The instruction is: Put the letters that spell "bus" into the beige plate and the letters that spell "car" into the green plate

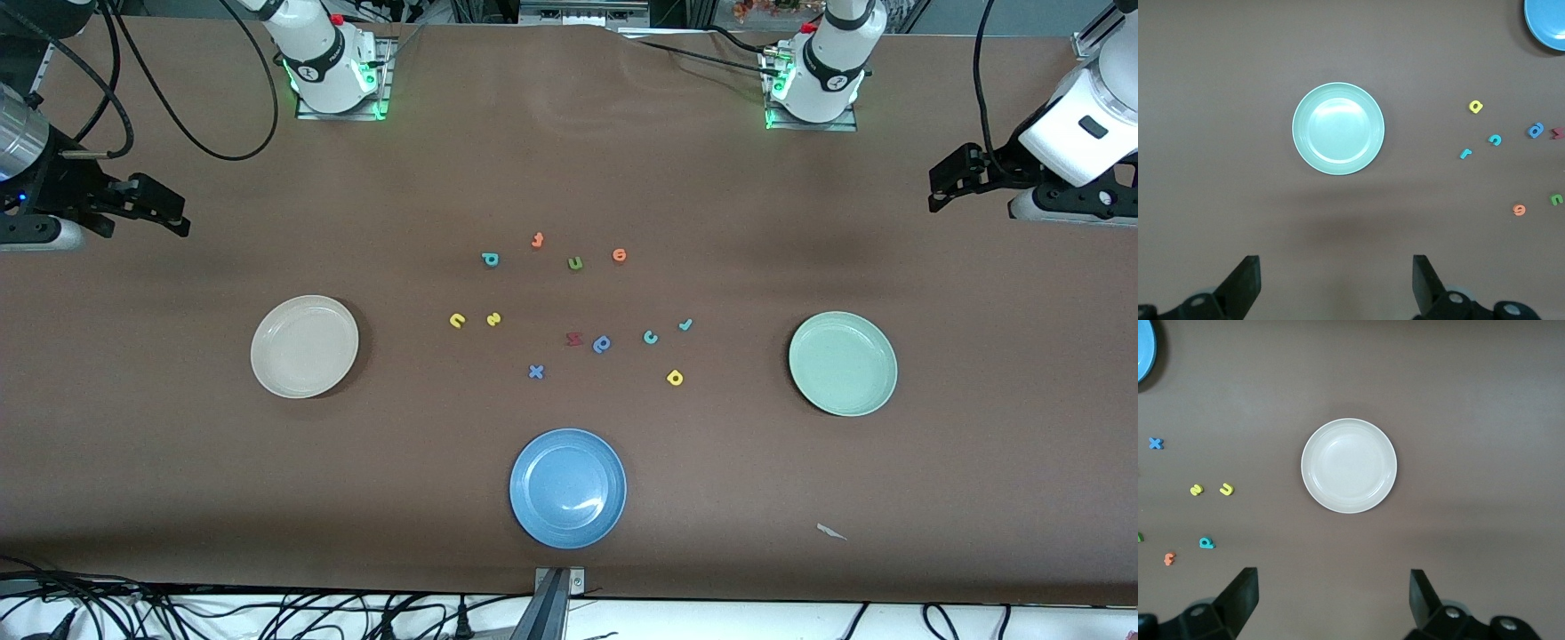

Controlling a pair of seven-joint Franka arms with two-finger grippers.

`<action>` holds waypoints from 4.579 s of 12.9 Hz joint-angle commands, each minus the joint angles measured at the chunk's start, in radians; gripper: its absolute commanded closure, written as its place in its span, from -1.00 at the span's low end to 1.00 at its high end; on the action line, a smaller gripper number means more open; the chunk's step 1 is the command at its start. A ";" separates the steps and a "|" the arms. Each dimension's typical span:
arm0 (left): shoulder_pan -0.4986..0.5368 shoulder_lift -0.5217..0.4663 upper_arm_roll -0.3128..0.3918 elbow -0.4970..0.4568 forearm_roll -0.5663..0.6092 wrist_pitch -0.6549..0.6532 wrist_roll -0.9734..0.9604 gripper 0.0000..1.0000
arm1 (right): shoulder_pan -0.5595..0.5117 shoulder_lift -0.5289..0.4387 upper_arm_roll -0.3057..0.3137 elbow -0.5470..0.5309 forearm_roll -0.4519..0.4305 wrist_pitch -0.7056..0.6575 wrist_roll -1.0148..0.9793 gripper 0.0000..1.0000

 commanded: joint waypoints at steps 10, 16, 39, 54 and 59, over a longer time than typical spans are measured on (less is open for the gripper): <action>0.002 -0.008 0.002 0.002 0.006 -0.007 0.010 -1.00 | -0.007 -0.006 0.002 0.000 0.014 -0.002 -0.009 -1.00; 0.002 -0.008 0.002 0.002 0.000 -0.008 0.010 -1.00 | -0.005 -0.006 0.002 0.000 0.014 -0.001 -0.009 -1.00; -0.036 0.167 -0.007 0.003 -0.041 -0.007 0.021 -1.00 | 0.018 0.009 0.011 -0.014 0.017 0.032 0.046 -1.00; -0.294 0.725 -0.009 0.180 -0.035 0.584 -0.001 -1.00 | 0.426 0.243 0.013 -0.178 0.020 0.341 0.524 -1.00; -0.329 0.808 -0.009 0.169 -0.034 0.719 -0.001 -0.84 | 0.521 0.407 0.013 -0.176 0.020 0.507 0.572 -1.00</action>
